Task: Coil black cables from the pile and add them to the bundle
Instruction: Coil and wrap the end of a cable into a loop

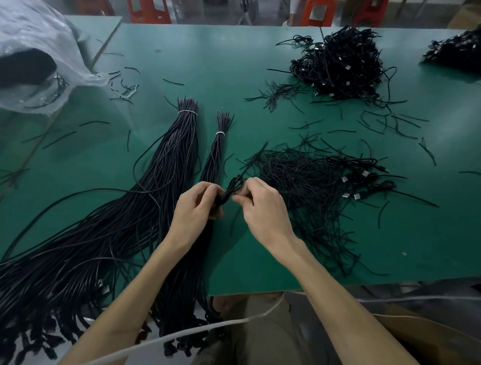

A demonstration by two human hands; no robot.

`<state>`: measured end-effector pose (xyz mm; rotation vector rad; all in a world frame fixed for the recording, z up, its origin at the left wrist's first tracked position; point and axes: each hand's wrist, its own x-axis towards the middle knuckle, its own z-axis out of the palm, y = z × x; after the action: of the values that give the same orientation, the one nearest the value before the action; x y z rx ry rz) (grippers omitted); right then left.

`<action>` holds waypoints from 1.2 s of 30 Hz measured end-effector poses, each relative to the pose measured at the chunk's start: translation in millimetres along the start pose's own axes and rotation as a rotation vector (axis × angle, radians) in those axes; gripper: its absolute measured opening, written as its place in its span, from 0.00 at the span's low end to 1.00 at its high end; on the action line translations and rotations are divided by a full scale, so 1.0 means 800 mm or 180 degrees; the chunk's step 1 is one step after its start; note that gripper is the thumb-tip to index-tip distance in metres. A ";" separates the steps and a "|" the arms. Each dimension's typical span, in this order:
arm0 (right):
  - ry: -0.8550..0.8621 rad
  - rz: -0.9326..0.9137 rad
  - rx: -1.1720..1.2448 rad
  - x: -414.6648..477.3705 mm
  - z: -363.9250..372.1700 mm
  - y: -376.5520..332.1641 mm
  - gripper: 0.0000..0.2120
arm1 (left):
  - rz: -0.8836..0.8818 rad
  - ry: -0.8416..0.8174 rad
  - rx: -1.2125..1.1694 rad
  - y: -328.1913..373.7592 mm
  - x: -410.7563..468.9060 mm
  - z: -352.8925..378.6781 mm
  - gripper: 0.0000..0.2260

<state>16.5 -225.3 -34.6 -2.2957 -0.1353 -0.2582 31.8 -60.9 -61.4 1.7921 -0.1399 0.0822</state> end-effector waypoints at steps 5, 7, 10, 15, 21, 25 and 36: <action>0.0054 -0.0055 -0.0029 -0.003 -0.011 0.000 0.09 | 0.0182 -0.0455 -0.0107 0.022 -0.008 -0.013 0.10; -0.0004 -0.0160 -0.0107 -0.005 -0.013 -0.002 0.10 | 0.0358 -0.0751 -0.0224 0.035 -0.011 -0.016 0.16; -0.0033 -0.0247 -0.0091 -0.008 -0.013 -0.004 0.10 | 0.0604 -0.0933 0.0373 0.046 -0.011 -0.020 0.22; -0.0078 -0.0210 0.0093 -0.012 -0.011 -0.006 0.09 | 0.1322 -0.0633 0.1983 0.047 -0.016 -0.031 0.22; -0.0141 -0.0200 0.0391 -0.017 -0.009 -0.008 0.08 | 0.1238 -0.0678 0.2085 0.052 -0.008 -0.036 0.15; -0.0068 -0.0254 0.0502 -0.015 -0.007 -0.011 0.02 | 0.0648 -0.0628 0.1715 0.057 -0.011 -0.032 0.20; -0.0091 -0.0316 0.0684 -0.016 0.000 -0.010 0.05 | 0.0357 -0.0275 0.1059 0.053 -0.017 -0.024 0.14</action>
<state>2.6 -220.3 -31.9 -2.0825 -0.2789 -0.2493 13.1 -50.8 -17.8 2.1203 -0.3033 0.1133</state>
